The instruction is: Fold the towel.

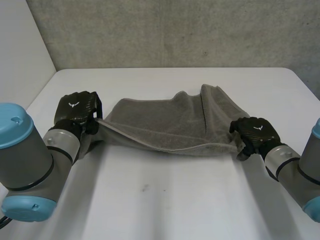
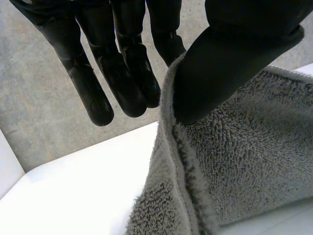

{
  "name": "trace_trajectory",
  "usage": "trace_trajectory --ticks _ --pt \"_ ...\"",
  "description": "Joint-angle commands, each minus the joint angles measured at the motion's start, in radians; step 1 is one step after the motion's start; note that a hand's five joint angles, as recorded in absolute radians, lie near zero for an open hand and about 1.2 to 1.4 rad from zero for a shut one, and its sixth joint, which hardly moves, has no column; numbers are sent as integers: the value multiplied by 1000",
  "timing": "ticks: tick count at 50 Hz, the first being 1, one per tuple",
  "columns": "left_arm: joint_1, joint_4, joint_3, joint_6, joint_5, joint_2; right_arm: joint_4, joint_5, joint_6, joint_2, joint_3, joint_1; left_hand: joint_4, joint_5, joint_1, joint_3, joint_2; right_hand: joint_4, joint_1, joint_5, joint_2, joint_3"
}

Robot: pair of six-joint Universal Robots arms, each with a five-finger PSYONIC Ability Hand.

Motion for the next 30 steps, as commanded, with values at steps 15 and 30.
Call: trace_trajectory --ticks 15,30 --pt "17 -1 -18 -2 1 1 -39 -11 273 107 -76 11 177 184 206 179 178 -140 -142 -148 -135 -140" --pt "29 1 -21 -6 -3 3 -182 187 275 122 -77 6 177 184 206 179 178 68 66 60 73 68"
